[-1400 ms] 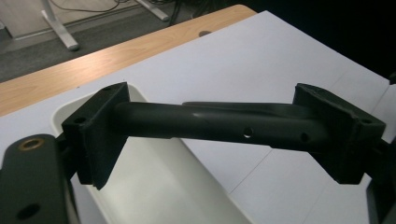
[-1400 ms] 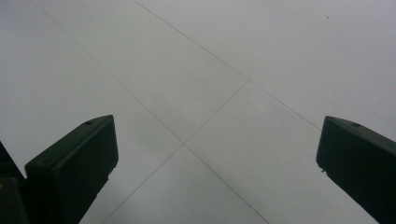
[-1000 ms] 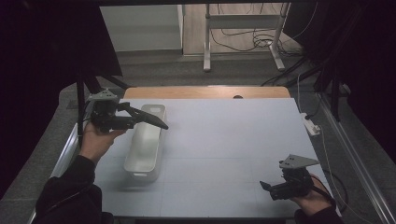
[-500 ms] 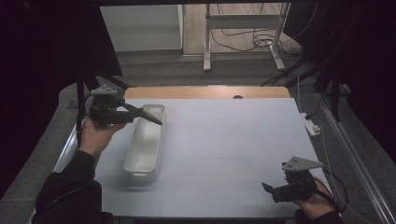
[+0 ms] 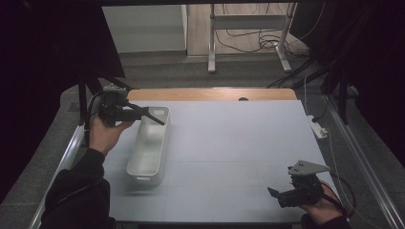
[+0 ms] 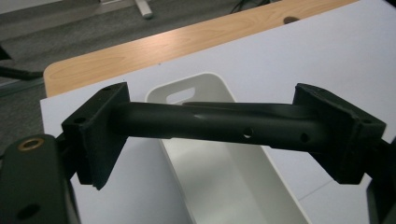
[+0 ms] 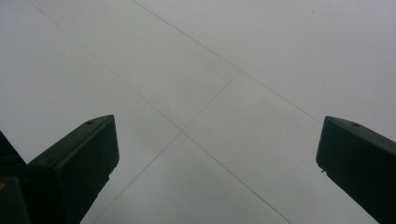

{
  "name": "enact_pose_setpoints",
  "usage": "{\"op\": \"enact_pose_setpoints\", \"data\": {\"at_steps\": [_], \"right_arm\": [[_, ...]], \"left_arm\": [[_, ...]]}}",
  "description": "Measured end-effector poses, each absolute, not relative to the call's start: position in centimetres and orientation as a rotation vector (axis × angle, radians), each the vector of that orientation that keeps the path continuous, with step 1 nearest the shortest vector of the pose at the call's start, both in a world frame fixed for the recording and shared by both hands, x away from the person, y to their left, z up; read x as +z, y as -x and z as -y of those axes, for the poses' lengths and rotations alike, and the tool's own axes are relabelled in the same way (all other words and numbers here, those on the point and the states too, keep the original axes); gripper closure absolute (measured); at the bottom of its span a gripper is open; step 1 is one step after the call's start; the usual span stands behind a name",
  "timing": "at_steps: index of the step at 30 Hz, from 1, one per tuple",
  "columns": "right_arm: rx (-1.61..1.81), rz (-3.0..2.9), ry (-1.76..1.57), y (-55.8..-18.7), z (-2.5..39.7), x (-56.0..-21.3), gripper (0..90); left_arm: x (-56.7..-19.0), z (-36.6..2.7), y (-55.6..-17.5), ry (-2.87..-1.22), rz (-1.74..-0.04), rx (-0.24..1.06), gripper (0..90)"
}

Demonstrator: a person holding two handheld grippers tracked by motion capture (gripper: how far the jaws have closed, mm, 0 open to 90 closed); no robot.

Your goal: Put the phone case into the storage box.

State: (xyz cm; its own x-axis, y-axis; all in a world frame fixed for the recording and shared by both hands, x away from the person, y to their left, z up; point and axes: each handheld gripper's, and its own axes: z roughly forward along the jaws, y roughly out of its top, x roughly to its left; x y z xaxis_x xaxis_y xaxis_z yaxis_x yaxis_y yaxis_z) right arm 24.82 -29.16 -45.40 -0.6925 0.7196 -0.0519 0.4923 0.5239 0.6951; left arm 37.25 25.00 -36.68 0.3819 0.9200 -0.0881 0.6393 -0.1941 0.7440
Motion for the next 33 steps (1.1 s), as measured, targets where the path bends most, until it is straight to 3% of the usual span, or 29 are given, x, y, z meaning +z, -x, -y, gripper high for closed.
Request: {"op": "enact_pose_setpoints", "data": {"at_steps": [33], "right_arm": [[0.956, -2.469, -0.974, -24.8, 29.1, -45.5, 0.0]], "left_arm": [[-39.0, -21.5, -41.5, -1.949, -1.575, 0.554, 14.7]]}}
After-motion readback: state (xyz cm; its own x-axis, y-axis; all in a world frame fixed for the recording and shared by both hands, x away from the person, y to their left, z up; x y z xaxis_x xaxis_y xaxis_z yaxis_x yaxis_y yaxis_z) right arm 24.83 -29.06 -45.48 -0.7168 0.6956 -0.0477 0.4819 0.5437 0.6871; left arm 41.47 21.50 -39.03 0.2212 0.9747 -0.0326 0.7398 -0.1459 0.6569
